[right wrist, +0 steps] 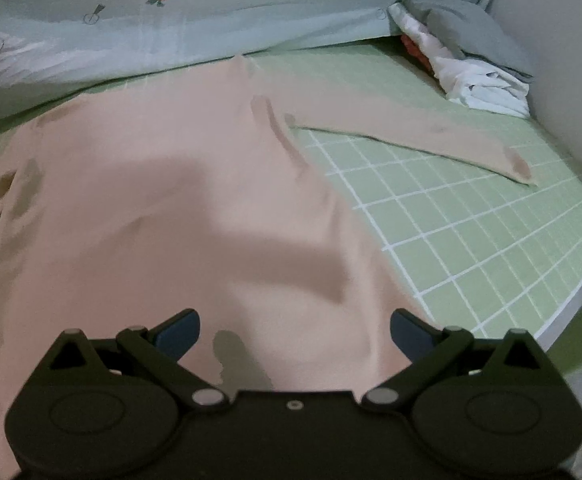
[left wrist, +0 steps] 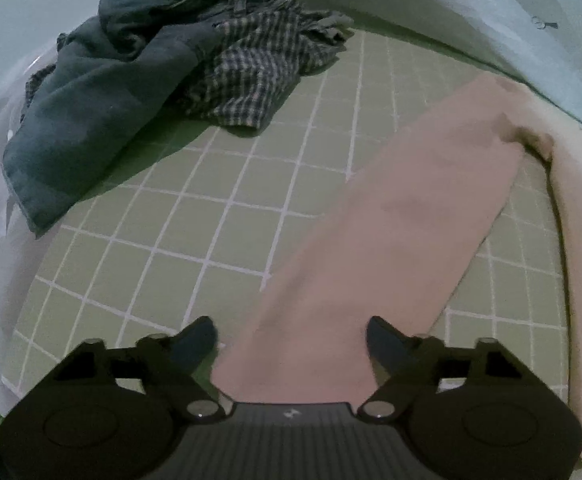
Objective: Fold clothes
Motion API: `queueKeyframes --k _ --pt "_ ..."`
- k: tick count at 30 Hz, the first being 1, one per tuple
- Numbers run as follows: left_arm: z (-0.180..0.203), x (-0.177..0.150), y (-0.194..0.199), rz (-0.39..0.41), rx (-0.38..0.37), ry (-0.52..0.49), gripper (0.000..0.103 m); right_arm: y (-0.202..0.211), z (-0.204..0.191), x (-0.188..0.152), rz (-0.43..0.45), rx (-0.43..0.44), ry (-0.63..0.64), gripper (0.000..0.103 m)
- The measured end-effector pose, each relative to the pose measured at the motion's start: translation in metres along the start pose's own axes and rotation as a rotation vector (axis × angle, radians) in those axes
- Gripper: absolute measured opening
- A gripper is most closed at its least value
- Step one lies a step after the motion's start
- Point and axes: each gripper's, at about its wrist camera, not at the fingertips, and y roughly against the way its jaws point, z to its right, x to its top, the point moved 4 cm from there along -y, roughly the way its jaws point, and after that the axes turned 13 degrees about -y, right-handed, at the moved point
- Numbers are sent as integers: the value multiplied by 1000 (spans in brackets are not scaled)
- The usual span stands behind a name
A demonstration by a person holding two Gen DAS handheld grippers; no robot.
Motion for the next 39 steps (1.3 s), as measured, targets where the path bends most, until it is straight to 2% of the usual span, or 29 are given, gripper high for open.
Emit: queueKeyframes --k 2,4,5,6,10,17,23,26,28,30,31,33,39 --pt "4 3 1 7 -7 -3 59 -2 2 3 1 12 -2 103" --pt "8 6 2 10 -16 3 36 -3 3 7 3 22 5 103" --pt "11 8 2 7 -22 13 28 -5 5 9 4 27 9 103" --pt "14 11 2 4 -41 30 11 -7 7 13 6 32 11 103" --pt "36 28 8 33 -75 78 11 -18 23 29 8 48 4 103" --pt "117 85 37 181 -112 18 11 -36 72 68 20 64 -42 103" --pt "213 131 55 274 -259 -29 11 -54 116 98 23 59 -58 103" --pt "255 138 55 265 -307 -56 27 -61 125 108 28 62 -60 103" --pt "267 134 54 247 -300 -65 59 -66 131 115 31 64 -62 103" --pt "263 128 56 244 -265 -60 77 -69 132 120 36 69 -56 103" --pt "257 125 57 245 -240 -49 81 -70 128 120 39 77 -43 103" --pt "243 118 60 241 -197 -22 82 -70 113 117 43 96 -11 103" --pt "181 93 54 182 -85 44 85 -65 42 96 28 187 88 103"
